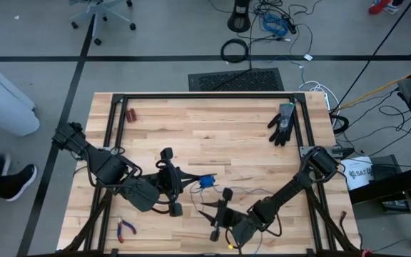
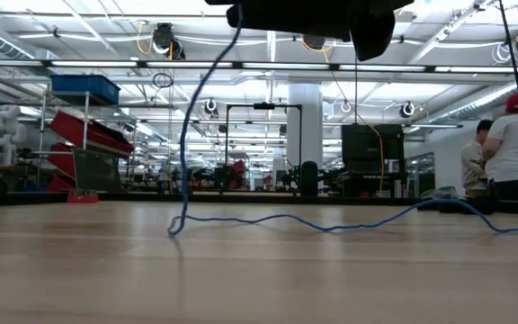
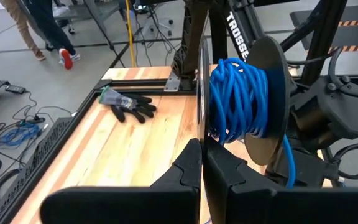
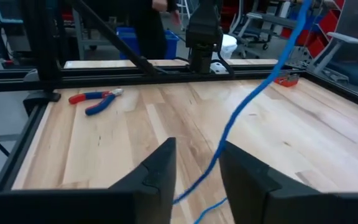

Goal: Coil cords
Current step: Coil the blue wire onto a spool

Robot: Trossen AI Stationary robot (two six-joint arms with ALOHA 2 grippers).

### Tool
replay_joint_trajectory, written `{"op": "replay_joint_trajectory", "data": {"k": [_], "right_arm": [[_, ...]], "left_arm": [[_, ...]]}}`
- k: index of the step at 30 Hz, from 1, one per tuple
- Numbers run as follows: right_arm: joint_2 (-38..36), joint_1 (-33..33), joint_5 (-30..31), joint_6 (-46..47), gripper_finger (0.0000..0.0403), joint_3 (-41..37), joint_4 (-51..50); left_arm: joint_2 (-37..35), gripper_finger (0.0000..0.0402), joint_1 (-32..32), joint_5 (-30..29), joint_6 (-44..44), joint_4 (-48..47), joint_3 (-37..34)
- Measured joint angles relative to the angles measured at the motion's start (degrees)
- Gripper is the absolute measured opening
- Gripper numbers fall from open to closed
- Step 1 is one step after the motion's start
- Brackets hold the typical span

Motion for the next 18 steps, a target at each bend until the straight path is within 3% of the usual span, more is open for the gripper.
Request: {"op": "replay_joint_trajectory", "data": {"k": [8,13,18], "right_arm": [[0.0,0.1,0.0,0.0,0.0009,0.0,-0.2],[0.0,0.5,1.0,1.8,0.0002,0.0,-1.1],[-0.3,3.0,8.5,8.7,0.0001,0.0,-5.3]], "left_arm": [[0.0,0.0006,0.0,0.0,0.0,0.0,0.0],[0.0,0.0006,0.0,0.0,-1.5,-0.7,0.0],[0.0,0.0006,-0.7,0.0,-4.5,-5.0,0.0]]}}
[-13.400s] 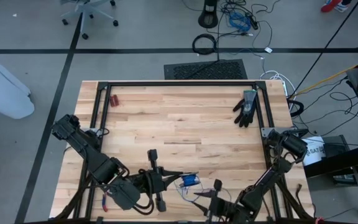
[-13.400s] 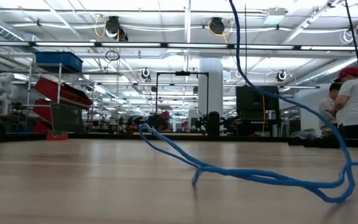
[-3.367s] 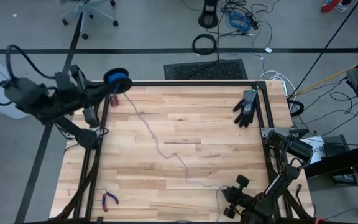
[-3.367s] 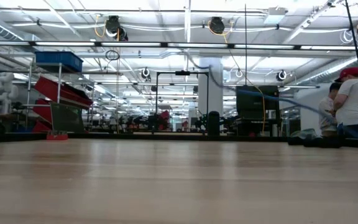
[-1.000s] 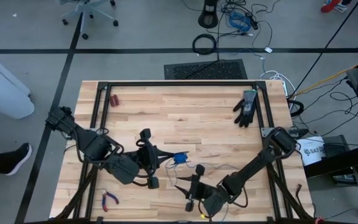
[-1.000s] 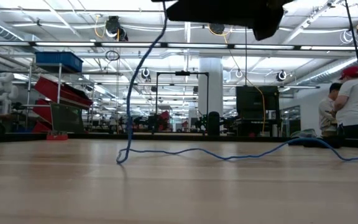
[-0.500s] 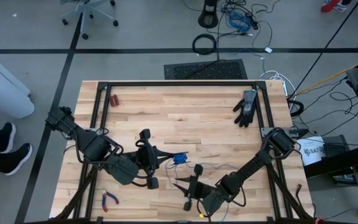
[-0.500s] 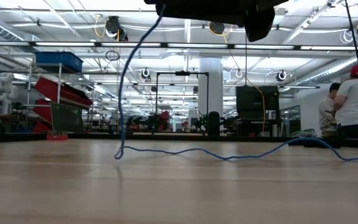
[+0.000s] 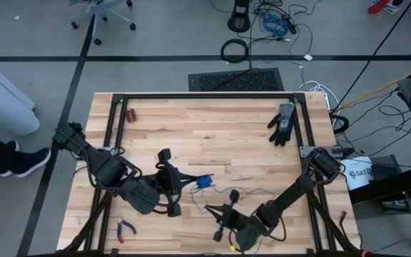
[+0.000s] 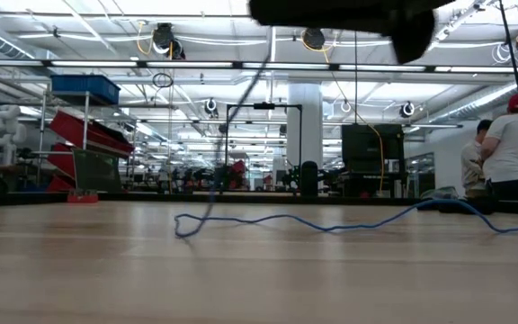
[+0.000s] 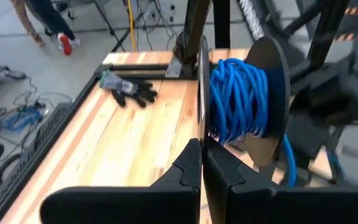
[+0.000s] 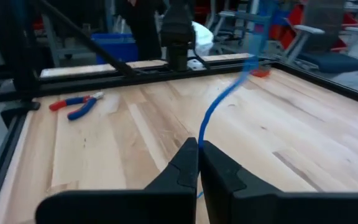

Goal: Coil cords
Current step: Coil the blue wire onto a spool

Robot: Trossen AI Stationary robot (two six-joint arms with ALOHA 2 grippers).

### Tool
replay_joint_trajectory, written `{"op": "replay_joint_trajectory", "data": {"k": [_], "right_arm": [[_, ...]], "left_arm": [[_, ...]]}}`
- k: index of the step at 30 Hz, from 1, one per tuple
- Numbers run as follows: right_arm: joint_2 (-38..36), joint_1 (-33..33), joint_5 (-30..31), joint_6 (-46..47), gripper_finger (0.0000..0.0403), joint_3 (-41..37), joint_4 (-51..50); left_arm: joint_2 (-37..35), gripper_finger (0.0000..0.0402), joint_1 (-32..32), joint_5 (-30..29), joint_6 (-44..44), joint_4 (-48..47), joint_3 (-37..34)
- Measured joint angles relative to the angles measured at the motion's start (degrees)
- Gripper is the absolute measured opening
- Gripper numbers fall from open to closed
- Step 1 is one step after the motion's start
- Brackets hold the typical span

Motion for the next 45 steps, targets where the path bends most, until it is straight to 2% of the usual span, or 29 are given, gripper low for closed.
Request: {"op": "replay_joint_trajectory", "data": {"k": [5,11,15,23,27,45], "right_arm": [[-2.0,2.3,3.6,5.9,0.0001,0.0,-4.9],[-5.2,4.0,3.5,10.9,0.0000,0.0,-9.4],[-7.9,4.8,3.3,9.3,0.0000,0.0,-9.4],[-12.3,5.6,1.6,6.5,0.0000,0.0,-8.9],[-13.5,5.9,1.4,5.8,0.0000,0.0,-9.4],[-19.2,5.8,0.2,-0.3,0.0000,0.0,-9.9]], "left_arm": [[0.1,0.0006,-1.2,-0.1,-4.4,-4.7,0.0],[1.8,0.0006,-3.6,-0.8,-5.8,-4.5,0.0],[3.8,0.0006,-4.8,-1.8,-5.9,-4.4,0.0],[9.5,0.0006,-5.1,-8.4,-9.0,-4.4,0.0],[12.0,0.0006,-4.6,-9.8,-8.8,-4.2,-0.1],[12.8,0.0006,-3.6,-7.9,-8.7,-4.0,-0.1]]}}
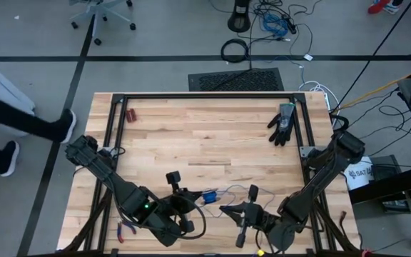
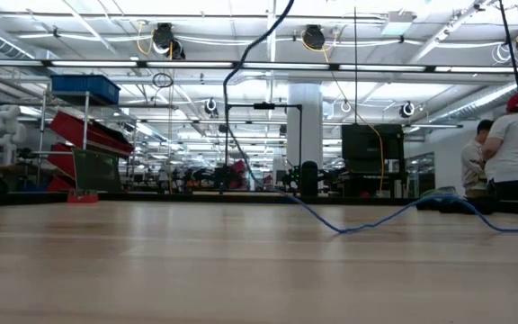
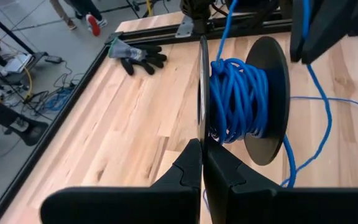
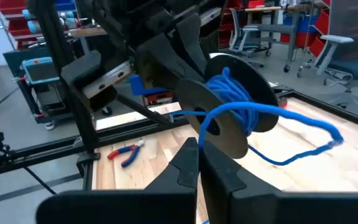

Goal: Coil cords
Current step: Coil the blue wire onto a spool

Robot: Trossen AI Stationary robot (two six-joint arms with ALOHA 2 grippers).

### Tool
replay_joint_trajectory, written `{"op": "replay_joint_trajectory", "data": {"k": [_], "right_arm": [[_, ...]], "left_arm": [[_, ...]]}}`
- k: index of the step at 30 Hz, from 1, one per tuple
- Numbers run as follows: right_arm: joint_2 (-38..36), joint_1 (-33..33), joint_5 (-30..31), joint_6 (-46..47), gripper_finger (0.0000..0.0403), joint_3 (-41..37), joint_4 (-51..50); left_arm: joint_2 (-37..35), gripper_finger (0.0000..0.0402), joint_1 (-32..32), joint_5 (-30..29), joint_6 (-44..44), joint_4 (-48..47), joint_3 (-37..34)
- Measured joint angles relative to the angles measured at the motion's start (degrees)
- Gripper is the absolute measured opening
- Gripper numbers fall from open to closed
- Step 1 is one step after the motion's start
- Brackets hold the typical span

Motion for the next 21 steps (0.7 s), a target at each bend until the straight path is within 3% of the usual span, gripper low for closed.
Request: {"op": "replay_joint_trajectory", "data": {"k": [12,21], "right_arm": [[-2.7,0.4,-0.2,-4.3,0.0000,0.8,1.9],[2.6,-2.5,-3.1,-6.8,0.0000,7.2,2.3]], "left_arm": [[0.0,0.0006,0.3,1.0,-0.1,0.0,0.0],[0.3,0.0006,2.2,-0.5,-0.1,4.0,0.0]]}}
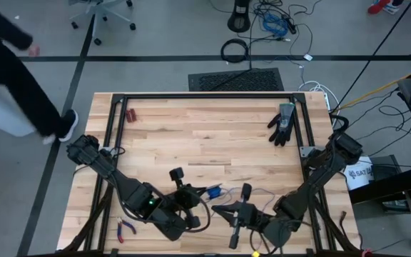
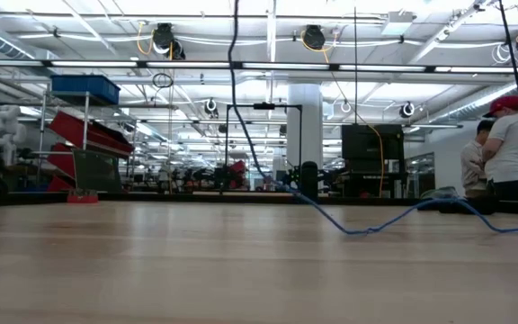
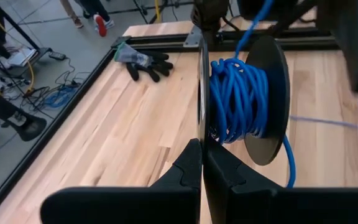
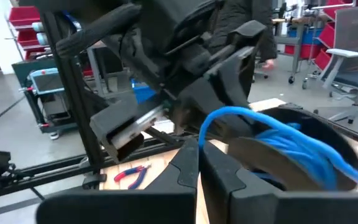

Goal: Coil cords
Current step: Coil the blue wire onto a spool

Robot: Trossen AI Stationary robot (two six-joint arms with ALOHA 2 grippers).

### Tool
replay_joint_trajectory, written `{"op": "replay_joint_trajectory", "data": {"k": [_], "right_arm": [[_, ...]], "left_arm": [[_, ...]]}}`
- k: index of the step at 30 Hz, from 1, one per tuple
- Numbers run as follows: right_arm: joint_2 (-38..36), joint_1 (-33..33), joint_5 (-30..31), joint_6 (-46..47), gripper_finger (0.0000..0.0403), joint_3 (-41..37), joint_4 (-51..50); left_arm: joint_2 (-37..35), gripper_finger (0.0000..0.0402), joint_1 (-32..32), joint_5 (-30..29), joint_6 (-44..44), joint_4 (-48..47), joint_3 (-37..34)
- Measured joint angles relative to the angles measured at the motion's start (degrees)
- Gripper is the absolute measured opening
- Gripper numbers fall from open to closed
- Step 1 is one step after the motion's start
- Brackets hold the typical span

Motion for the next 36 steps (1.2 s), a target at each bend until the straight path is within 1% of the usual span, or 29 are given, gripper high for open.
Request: {"op": "replay_joint_trajectory", "data": {"k": [7,17,28,36], "right_arm": [[3.4,-1.5,0.4,-1.4,0.0000,3.3,0.0],[3.9,-2.2,3.0,-0.5,0.0000,3.4,-1.0],[6.3,-2.2,6.0,4.1,0.0000,3.4,-3.1],[6.9,-2.1,6.4,5.3,0.0000,3.4,-3.0]], "left_arm": [[0.0,0.0006,-0.1,1.1,1.9,3.4,0.0],[0.0,0.0006,-0.4,1.4,2.9,5.6,0.0],[0.1,0.0006,-0.5,1.0,3.4,10.2,0.0],[0.1,0.0006,-0.8,1.1,3.5,11.4,0.0]]}}
